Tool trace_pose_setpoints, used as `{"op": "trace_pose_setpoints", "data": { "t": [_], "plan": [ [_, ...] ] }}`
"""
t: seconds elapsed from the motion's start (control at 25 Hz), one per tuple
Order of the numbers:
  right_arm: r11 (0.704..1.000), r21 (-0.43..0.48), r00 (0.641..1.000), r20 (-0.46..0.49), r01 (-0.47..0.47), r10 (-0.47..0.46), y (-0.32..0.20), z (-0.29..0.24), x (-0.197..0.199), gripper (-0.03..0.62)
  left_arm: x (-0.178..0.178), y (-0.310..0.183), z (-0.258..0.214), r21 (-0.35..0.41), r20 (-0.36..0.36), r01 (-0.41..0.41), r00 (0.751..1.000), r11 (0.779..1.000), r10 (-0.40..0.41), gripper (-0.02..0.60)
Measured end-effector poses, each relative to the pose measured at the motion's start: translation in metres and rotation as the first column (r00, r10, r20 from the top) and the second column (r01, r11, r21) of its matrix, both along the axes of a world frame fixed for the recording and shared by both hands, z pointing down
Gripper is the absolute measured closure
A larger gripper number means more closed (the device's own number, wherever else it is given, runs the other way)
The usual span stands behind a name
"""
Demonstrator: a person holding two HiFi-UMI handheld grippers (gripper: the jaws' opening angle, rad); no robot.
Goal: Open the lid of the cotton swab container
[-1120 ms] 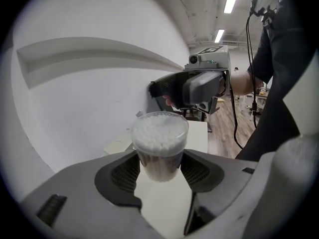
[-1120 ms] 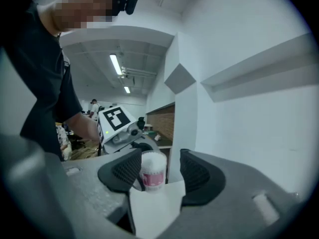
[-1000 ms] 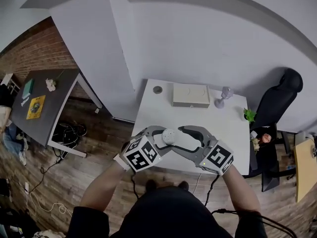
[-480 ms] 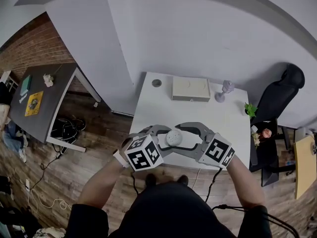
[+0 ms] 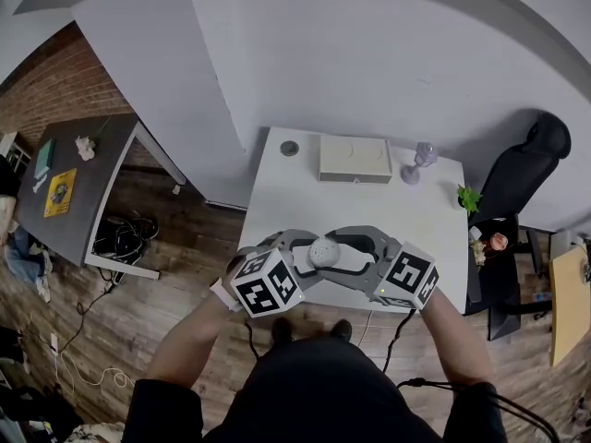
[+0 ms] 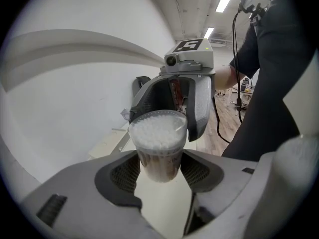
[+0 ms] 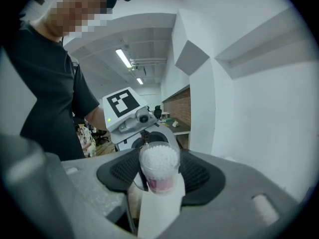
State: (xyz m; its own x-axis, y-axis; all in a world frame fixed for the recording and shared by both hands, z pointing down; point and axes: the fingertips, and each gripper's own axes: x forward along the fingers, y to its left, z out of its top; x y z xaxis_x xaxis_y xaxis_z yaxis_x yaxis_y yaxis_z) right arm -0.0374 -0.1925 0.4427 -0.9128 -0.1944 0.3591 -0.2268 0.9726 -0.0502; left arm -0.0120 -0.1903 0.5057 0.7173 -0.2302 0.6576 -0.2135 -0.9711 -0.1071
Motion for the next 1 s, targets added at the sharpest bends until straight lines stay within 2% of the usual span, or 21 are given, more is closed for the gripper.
{"op": "trace_pose_setpoints", "data": {
  "t": [0.12, 0.28, 0.8, 1.0],
  "plan": [
    [0.995, -0.102, 0.999, 0.051, -0.007, 0.012, -0.004, -0.001, 0.002, 0.342, 0.001, -0.002, 0.004, 0.010, 0.009, -0.007, 1.000, 1.000, 0.007, 0.333],
    [0.988, -0.153, 0.997, 0.078, -0.002, 0.014, -0.004, 0.001, 0.005, 0.341, 0.003, 0.000, 0.008, -0.005, 0.000, -0.009, 1.000, 1.000, 0.009, 0.333],
    [0.991, -0.116, 0.980, 0.180, -0.060, 0.080, -0.024, -0.027, 0.008, 0.338, -0.003, 0.003, 0.018, -0.025, 0.005, 0.006, 1.000, 1.000, -0.006, 0.333],
    [0.985, -0.111, 0.963, 0.223, -0.131, 0.154, -0.040, -0.036, 0.015, 0.344, -0.001, 0.008, 0.019, -0.022, 0.002, 0.004, 1.000, 1.000, -0.004, 0.333]
  ]
}}
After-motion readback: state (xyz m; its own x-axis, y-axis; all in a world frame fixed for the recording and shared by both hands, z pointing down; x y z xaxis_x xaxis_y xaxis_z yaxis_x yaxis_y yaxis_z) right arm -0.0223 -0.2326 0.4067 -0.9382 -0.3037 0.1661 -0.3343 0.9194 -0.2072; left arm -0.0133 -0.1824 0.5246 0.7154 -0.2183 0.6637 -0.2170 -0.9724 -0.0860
